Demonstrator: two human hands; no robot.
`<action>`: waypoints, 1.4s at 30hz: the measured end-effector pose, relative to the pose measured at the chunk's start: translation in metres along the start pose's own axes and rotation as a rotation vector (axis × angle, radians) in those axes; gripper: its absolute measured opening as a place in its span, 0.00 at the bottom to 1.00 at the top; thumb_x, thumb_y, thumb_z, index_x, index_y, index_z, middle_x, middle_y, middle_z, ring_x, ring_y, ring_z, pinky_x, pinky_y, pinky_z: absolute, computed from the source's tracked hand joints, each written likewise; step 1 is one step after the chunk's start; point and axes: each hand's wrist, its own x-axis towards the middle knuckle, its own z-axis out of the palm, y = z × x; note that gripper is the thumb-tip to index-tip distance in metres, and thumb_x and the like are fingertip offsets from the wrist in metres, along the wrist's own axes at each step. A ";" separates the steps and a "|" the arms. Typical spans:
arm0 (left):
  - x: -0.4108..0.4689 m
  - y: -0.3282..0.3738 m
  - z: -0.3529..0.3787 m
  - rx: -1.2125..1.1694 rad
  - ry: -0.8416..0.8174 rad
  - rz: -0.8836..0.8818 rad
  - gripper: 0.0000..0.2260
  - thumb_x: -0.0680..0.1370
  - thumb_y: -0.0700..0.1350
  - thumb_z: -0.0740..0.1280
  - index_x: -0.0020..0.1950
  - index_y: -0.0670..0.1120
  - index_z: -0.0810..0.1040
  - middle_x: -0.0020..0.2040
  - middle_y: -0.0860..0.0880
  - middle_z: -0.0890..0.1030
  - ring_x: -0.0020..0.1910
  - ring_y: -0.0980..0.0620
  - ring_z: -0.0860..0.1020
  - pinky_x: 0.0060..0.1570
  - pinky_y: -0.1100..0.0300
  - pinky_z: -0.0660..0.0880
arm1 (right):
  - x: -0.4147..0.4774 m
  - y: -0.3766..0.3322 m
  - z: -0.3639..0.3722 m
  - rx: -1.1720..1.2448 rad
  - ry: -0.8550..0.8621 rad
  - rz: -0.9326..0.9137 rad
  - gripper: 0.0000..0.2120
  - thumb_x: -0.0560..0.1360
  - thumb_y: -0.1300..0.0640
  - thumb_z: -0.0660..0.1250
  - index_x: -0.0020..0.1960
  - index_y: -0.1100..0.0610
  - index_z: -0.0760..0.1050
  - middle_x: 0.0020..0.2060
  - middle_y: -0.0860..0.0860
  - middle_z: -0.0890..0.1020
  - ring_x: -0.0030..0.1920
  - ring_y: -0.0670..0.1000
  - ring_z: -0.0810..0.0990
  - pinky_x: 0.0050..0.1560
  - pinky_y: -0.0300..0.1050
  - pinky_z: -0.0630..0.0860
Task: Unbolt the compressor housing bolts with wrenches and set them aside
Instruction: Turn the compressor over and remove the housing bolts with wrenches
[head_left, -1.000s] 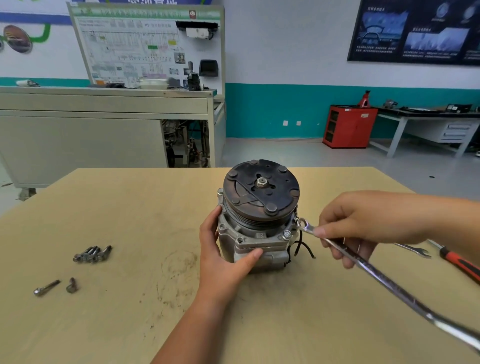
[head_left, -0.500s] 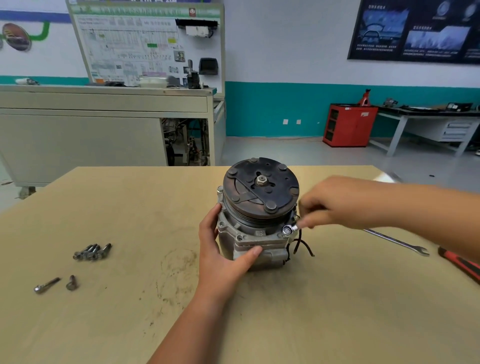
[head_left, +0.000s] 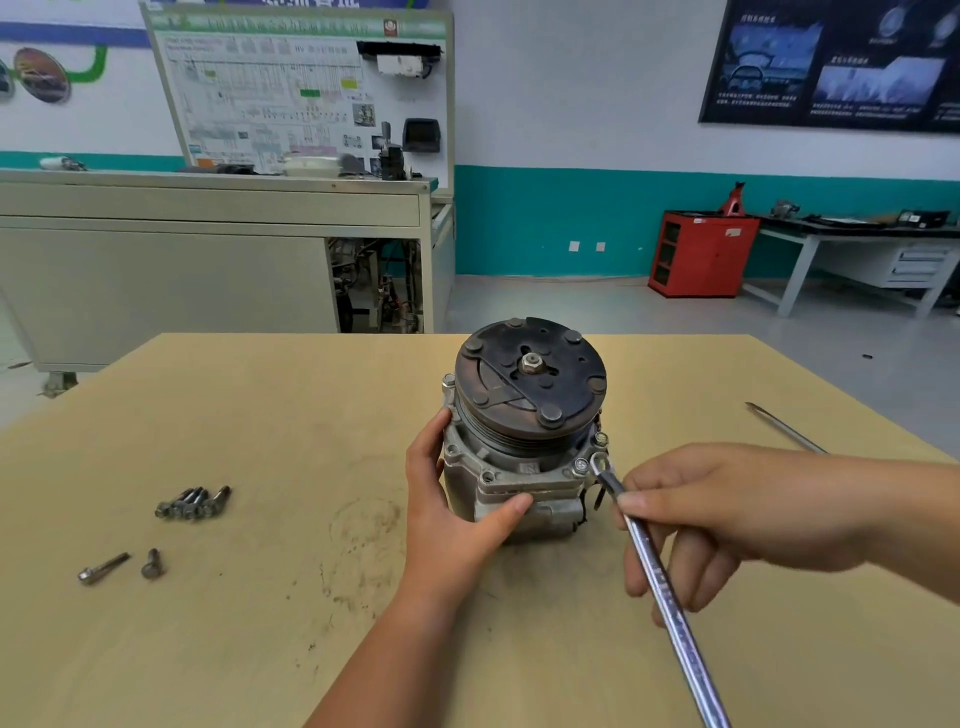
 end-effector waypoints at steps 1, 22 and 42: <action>0.000 0.000 0.000 0.003 0.000 0.000 0.37 0.60 0.54 0.76 0.66 0.66 0.65 0.67 0.58 0.71 0.66 0.61 0.70 0.60 0.72 0.68 | 0.002 0.000 0.005 0.060 0.011 -0.008 0.11 0.79 0.51 0.56 0.44 0.57 0.70 0.37 0.51 0.85 0.32 0.49 0.83 0.35 0.40 0.79; 0.000 0.002 0.000 0.003 -0.007 -0.011 0.37 0.60 0.53 0.76 0.64 0.70 0.64 0.66 0.62 0.70 0.66 0.63 0.70 0.59 0.74 0.67 | -0.011 -0.015 -0.048 -0.542 -0.008 0.100 0.08 0.80 0.53 0.59 0.45 0.48 0.76 0.41 0.44 0.85 0.43 0.43 0.83 0.44 0.35 0.75; 0.001 0.001 0.000 0.021 -0.016 0.015 0.37 0.61 0.54 0.75 0.66 0.67 0.64 0.67 0.58 0.69 0.66 0.62 0.70 0.59 0.74 0.66 | 0.001 -0.020 -0.016 -0.371 0.130 0.121 0.11 0.80 0.49 0.56 0.44 0.52 0.72 0.26 0.46 0.79 0.28 0.44 0.79 0.27 0.33 0.67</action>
